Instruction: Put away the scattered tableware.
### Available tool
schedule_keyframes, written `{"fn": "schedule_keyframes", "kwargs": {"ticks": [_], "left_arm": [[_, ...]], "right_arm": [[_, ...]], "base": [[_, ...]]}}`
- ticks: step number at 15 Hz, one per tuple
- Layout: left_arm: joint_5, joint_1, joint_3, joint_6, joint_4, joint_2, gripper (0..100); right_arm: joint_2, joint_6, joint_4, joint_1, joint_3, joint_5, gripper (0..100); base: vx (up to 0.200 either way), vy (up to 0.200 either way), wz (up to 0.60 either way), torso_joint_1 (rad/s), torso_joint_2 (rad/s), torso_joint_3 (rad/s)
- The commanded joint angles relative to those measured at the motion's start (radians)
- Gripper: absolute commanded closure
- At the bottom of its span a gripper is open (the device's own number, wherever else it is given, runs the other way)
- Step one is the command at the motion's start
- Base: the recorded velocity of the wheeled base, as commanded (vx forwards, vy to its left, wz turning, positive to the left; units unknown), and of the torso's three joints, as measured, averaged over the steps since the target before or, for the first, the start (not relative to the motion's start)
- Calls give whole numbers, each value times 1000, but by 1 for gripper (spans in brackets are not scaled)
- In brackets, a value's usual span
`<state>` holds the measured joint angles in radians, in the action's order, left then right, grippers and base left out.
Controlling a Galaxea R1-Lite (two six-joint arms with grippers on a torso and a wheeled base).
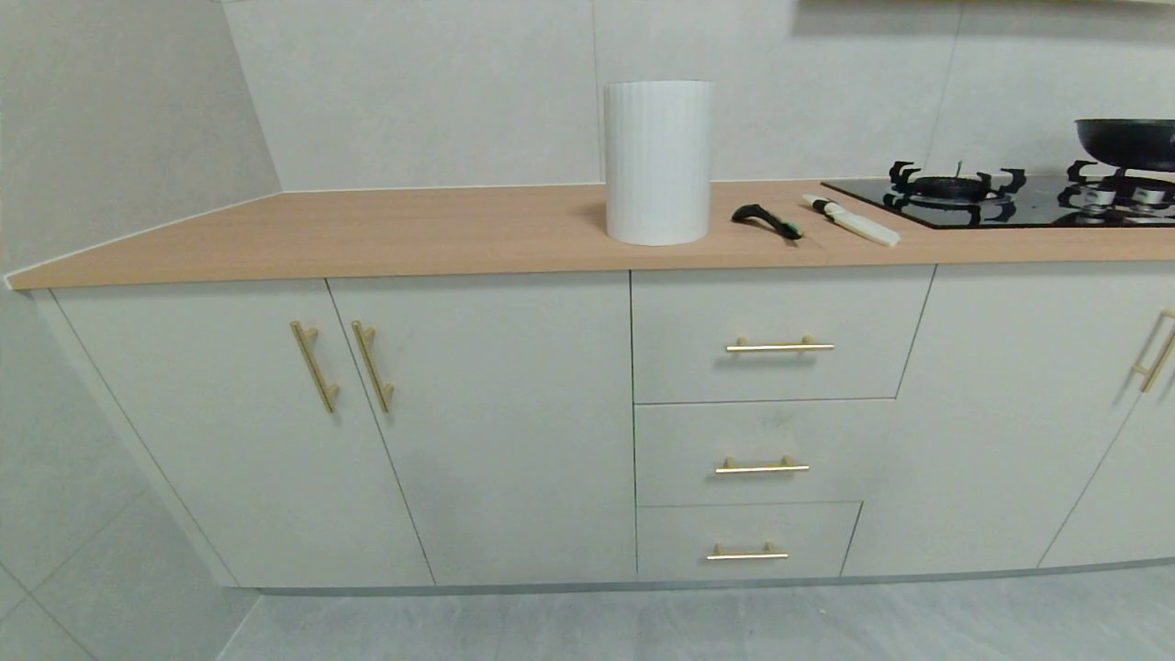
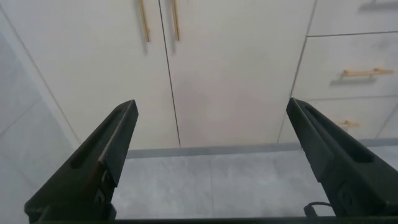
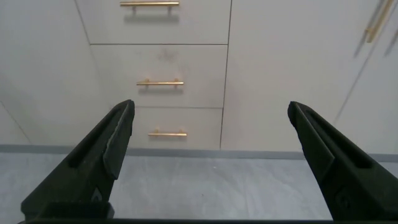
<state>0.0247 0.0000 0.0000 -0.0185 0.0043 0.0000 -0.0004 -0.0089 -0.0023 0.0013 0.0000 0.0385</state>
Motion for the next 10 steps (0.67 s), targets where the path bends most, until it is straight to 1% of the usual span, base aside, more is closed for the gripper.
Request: {"fn": "schedule_keyframes", "kwargs": {"ticks": [1, 10], "left_arm": [[0, 0, 0, 2, 0, 2, 0], [0, 0, 0, 2, 0, 0, 0]], "right_arm": [[2, 0, -1, 0, 0, 0, 0], [3, -2, 1, -1, 0, 3, 0]], "base": [[0, 0, 0, 0, 0, 0], [0, 0, 0, 0, 0, 0]]}}
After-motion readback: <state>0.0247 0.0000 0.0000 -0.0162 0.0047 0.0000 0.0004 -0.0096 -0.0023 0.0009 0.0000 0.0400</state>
